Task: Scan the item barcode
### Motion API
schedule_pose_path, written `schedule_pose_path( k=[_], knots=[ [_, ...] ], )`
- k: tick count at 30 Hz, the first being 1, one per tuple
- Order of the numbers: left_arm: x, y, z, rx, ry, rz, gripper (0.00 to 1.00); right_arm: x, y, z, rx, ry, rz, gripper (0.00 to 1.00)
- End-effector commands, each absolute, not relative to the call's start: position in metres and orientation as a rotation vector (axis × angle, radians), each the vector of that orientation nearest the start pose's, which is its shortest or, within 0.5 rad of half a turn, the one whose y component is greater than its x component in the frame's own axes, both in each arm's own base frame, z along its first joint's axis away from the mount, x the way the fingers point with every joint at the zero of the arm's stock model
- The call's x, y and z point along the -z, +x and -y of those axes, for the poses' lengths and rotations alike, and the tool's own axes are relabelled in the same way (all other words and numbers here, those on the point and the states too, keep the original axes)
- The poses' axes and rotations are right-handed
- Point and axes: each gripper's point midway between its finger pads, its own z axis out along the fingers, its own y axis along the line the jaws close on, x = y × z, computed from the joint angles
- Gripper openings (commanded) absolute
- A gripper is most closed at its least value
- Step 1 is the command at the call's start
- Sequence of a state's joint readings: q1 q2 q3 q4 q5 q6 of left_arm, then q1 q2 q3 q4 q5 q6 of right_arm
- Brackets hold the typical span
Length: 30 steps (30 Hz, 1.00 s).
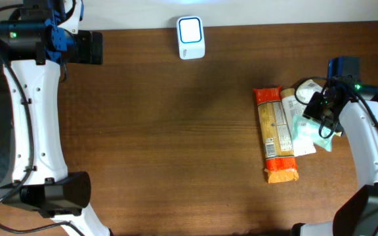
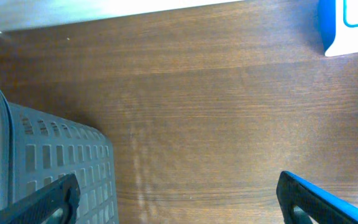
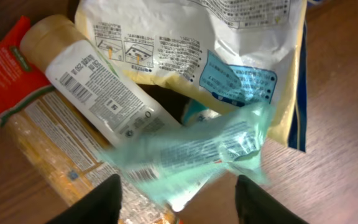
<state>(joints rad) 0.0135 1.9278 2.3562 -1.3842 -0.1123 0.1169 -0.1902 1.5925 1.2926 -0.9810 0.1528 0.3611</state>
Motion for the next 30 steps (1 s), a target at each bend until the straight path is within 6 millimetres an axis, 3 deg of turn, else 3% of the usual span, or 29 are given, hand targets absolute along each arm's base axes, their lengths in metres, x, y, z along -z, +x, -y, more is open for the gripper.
schedule_pose_path(
  k=[1,3,5,6,7,8,10,12,14,18,23,25,30],
  knots=[
    [-0.327,0.448,-0.025,-0.198,0.102,-2.501,0.99,-0.147,0.336,0.089,0.158,0.773,-2.701,0.63],
    [-0.327,0.448,-0.025,-0.198,0.102,-2.501,0.99,-0.177,0.335,0.074,0.057,0.678,-2.713,0.65],
    [-0.327,0.448,-0.025,-0.198,0.102,-2.501,0.99,-0.237,0.329,0.037,-0.114,0.410,-2.693,0.70],
    [-0.327,0.448,-0.025,-0.198,0.102,-2.501,0.99,-0.263,0.322,0.025,-0.120,0.339,-2.659,0.71],
    [-0.327,0.448,-0.025,-0.198,0.102,-2.501,0.99,-0.297,0.310,0.011,-0.132,0.273,-2.597,0.71],
    [-0.327,0.448,-0.025,-0.198,0.102,-2.501,0.99,-0.315,0.301,0.003,-0.138,0.239,-2.561,0.99],
    [-0.327,0.448,-0.025,-0.198,0.102,-2.501,0.99,-0.362,0.271,-0.016,-0.188,0.148,-2.433,0.99],
    [-0.327,0.448,-0.025,-0.198,0.102,-2.501,0.99,-0.385,0.244,-0.022,-0.206,0.109,-2.341,0.99],
    [-0.327,0.448,-0.025,-0.198,0.102,-2.501,0.99,-0.390,0.221,-0.020,-0.196,0.112,-2.323,0.98],
    [-0.327,0.448,-0.025,-0.198,0.102,-2.501,0.99,-0.397,0.200,-0.008,-0.120,0.143,-2.285,0.99],
    [-0.327,0.448,-0.025,-0.198,0.102,-2.501,0.99,-0.407,0.208,0.003,-0.060,0.151,-2.046,0.99],
    [-0.327,0.448,-0.025,-0.198,0.102,-2.501,0.99,-0.391,0.214,0.003,-0.071,0.145,-1.913,0.99],
    [-0.327,0.448,-0.025,-0.198,0.102,-2.501,0.99,-0.312,0.224,0.001,-0.120,0.158,-1.691,0.99]
  ],
)
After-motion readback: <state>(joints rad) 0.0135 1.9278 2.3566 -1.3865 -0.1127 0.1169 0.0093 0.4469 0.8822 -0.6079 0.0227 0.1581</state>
